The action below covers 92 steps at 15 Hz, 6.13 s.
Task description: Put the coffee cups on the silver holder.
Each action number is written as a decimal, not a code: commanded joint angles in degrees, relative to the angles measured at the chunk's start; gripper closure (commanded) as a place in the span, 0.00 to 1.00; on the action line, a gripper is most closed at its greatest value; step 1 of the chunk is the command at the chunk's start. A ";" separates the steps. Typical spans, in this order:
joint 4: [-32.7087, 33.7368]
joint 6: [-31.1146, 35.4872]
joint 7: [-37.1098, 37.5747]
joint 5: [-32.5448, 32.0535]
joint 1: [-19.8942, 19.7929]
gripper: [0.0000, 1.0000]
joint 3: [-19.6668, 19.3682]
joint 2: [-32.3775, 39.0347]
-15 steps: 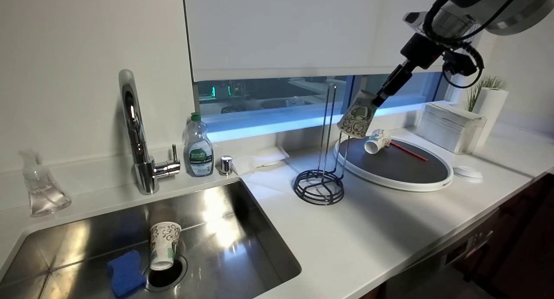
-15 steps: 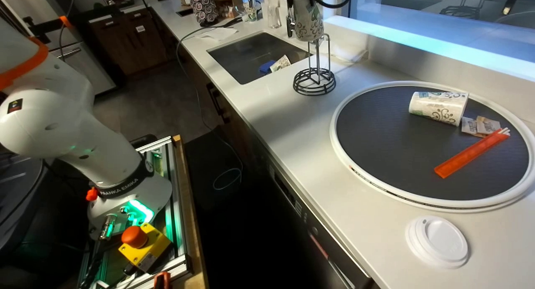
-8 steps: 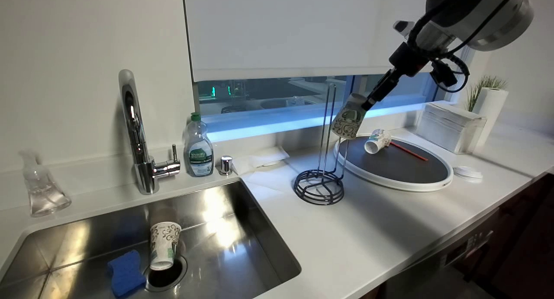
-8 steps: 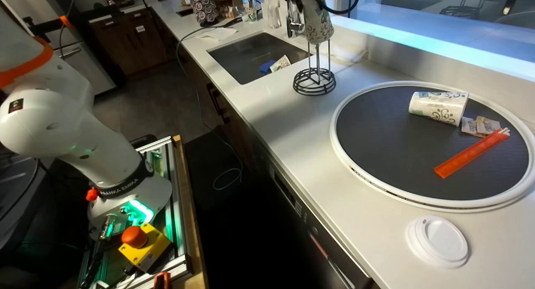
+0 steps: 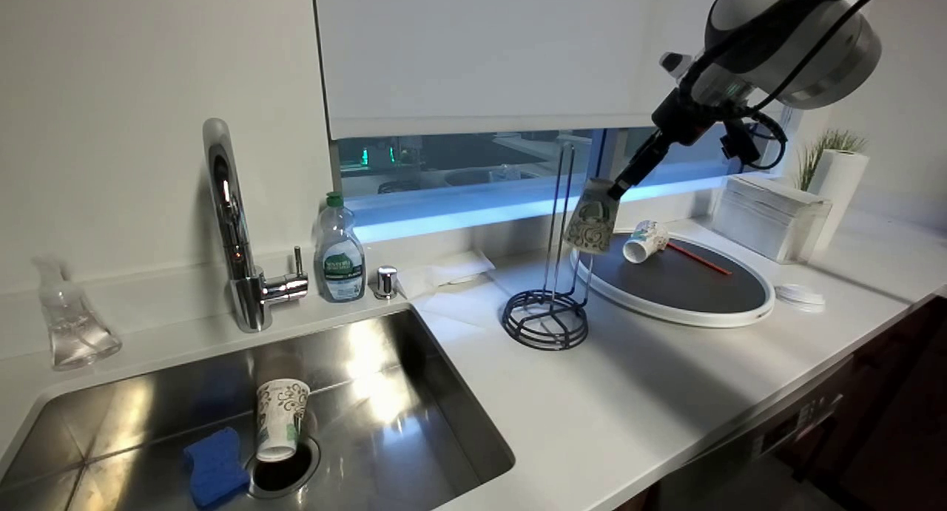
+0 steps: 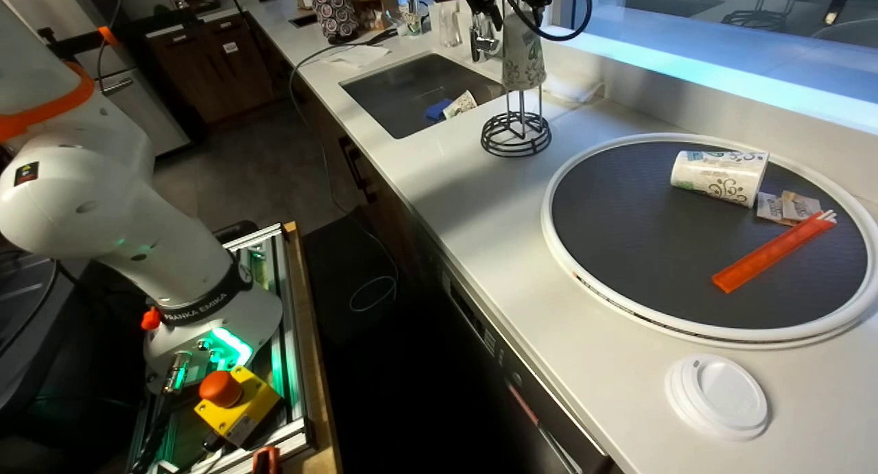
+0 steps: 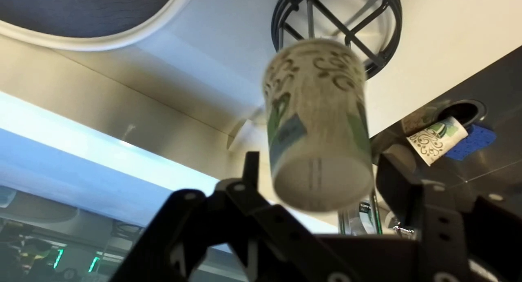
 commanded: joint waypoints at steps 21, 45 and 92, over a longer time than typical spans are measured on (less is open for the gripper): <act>15.64 -1.55 60.78 -26.52 -8.60 0.00 -4.88 18.54; 37.10 -2.83 77.00 -27.35 -6.86 0.00 -9.69 41.26; 42.43 1.76 48.99 -49.47 -4.64 0.00 -11.57 48.24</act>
